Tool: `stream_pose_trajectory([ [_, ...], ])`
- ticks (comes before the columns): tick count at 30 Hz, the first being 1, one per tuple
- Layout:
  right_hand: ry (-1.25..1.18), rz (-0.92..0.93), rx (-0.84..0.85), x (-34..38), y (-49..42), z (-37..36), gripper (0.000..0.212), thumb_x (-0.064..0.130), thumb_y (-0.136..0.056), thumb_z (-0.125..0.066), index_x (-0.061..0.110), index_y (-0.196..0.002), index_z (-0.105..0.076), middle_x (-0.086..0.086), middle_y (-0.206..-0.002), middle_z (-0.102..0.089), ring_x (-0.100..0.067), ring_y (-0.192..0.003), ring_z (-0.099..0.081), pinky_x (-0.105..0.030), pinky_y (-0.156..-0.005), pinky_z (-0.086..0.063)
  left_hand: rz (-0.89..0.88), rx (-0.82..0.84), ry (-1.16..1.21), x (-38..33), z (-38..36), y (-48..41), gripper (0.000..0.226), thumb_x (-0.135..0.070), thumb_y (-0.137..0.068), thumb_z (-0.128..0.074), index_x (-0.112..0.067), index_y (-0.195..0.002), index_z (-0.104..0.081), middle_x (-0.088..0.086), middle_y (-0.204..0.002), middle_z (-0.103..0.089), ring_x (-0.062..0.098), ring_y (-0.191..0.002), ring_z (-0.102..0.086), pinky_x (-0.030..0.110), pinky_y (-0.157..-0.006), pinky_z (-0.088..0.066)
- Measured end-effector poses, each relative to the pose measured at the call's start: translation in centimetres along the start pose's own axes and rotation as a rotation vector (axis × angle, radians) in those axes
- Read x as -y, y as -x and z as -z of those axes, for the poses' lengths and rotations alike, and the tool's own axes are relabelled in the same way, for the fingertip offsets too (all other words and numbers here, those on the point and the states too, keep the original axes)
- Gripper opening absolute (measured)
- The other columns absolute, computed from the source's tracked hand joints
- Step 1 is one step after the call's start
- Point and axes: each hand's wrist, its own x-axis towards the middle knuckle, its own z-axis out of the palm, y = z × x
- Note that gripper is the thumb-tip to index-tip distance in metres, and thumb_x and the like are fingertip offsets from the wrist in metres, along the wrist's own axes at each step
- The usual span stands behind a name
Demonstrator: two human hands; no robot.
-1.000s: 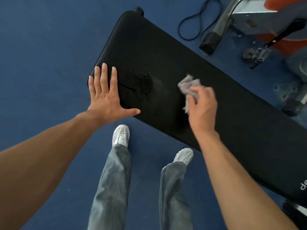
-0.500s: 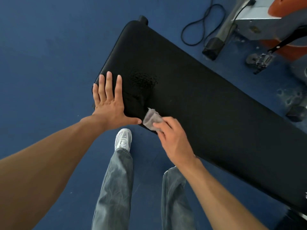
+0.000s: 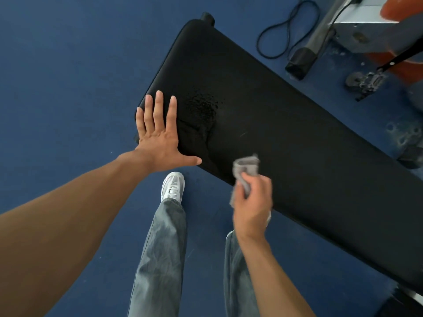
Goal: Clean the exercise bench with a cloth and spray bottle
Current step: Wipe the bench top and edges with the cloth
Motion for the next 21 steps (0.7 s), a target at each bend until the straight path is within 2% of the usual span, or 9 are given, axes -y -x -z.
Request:
stream_pose_trajectory([
  [3, 0.003, 0.193, 0.154, 3.3, -0.9, -3.3, 0.029, -0.009, -0.085, -0.069, 0.003, -0.111, -0.068, -0.012, -0.106, -0.058, -0.026, -0.091, -0.061, -0.034, -0.081, -0.054, -0.003, -0.010, 0.054, 0.3, -0.2, -0.4, 0.132, -0.084, -0.069, -0.055, -0.024, -0.156, 0.024, 0.010, -0.162, 0.034, 0.030, -0.147, 0.037, 0.051, -0.118, 0.024],
  [6, 0.043, 0.332, 0.165, 4.6, -4.5, -4.1, 0.024, -0.006, -0.085, -0.069, 0.003, -0.108, -0.070, -0.015, -0.104, -0.059, -0.029, -0.088, -0.062, -0.039, -0.077, -0.054, -0.004, -0.018, 0.116, 0.5, -0.4, -0.7, 0.108, -0.066, -0.080, -0.042, -0.026, -0.157, 0.022, 0.007, -0.162, 0.036, 0.027, -0.147, 0.038, 0.050, -0.119, 0.024],
  [8, 0.093, 0.348, 0.074, 4.8, -8.8, -3.7, 0.022, -0.003, -0.087, -0.068, 0.004, -0.107, -0.070, -0.017, -0.104, -0.060, -0.029, -0.089, -0.062, -0.033, -0.079, -0.051, -0.014, -0.037, 0.141, 0.7, -0.6, -0.6, 0.106, -0.061, -0.080, -0.042, -0.025, -0.158, 0.020, 0.006, -0.162, 0.035, 0.027, -0.147, 0.037, 0.050, -0.119, 0.024],
  [12, 0.127, 0.080, -0.126, 5.6, -17.9, -2.4, 0.023, 0.003, -0.093, -0.063, 0.006, -0.116, -0.066, -0.012, -0.118, -0.056, -0.012, -0.099, -0.054, 0.001, -0.084, -0.034, -0.076, -0.095, 0.122, 1.1, -1.2, -0.3, 0.120, -0.064, -0.079, -0.059, -0.022, -0.158, 0.021, 0.009, -0.162, 0.035, 0.030, -0.147, 0.037, 0.051, -0.118, 0.024],
  [14, 0.100, 0.006, -0.188, 6.1, -19.5, -2.8, 0.024, 0.004, -0.095, -0.061, 0.006, -0.118, -0.066, -0.010, -0.119, -0.055, -0.011, -0.100, -0.053, 0.005, -0.083, -0.030, -0.105, -0.126, 0.115, 1.3, -1.3, -0.1, 0.126, -0.069, -0.076, -0.064, -0.021, -0.158, 0.019, 0.010, -0.163, 0.032, 0.031, -0.148, 0.035, 0.051, -0.119, 0.023],
  [17, 0.112, 0.089, -0.136, 6.8, -17.5, -4.6, 0.025, 0.005, -0.095, -0.062, 0.009, -0.119, -0.066, -0.009, -0.121, -0.057, -0.019, -0.108, -0.060, -0.012, -0.093, -0.041, -0.142, -0.194, 0.124, 1.6, -1.2, 0.4, 0.125, -0.068, -0.073, -0.068, -0.019, -0.161, 0.005, 0.013, -0.167, 0.021, 0.031, -0.152, 0.026, 0.051, -0.122, 0.017],
  [19, 0.096, 0.216, 0.002, 7.5, -14.1, -5.5, 0.025, 0.004, -0.093, -0.063, 0.011, -0.117, -0.066, -0.009, -0.118, -0.058, -0.022, -0.107, -0.061, -0.029, -0.094, -0.051, -0.142, -0.251, 0.136, 2.2, -1.0, 0.8, 0.117, -0.063, -0.074, -0.071, -0.017, -0.162, -0.007, 0.013, -0.169, 0.006, 0.031, -0.155, 0.014, 0.049, -0.125, 0.008],
  [21, 0.078, 0.352, 0.142, 7.9, -10.1, -5.9, 0.026, 0.000, -0.090, -0.065, 0.009, -0.114, -0.067, -0.011, -0.113, -0.059, -0.026, -0.101, -0.061, -0.041, -0.089, -0.053, -0.113, -0.293, 0.145, 3.0, -0.7, 1.3, 0.112, -0.059, -0.076, -0.075, -0.016, -0.161, -0.015, 0.009, -0.169, -0.007, 0.032, -0.156, 0.003, 0.050, -0.126, -0.005],
])
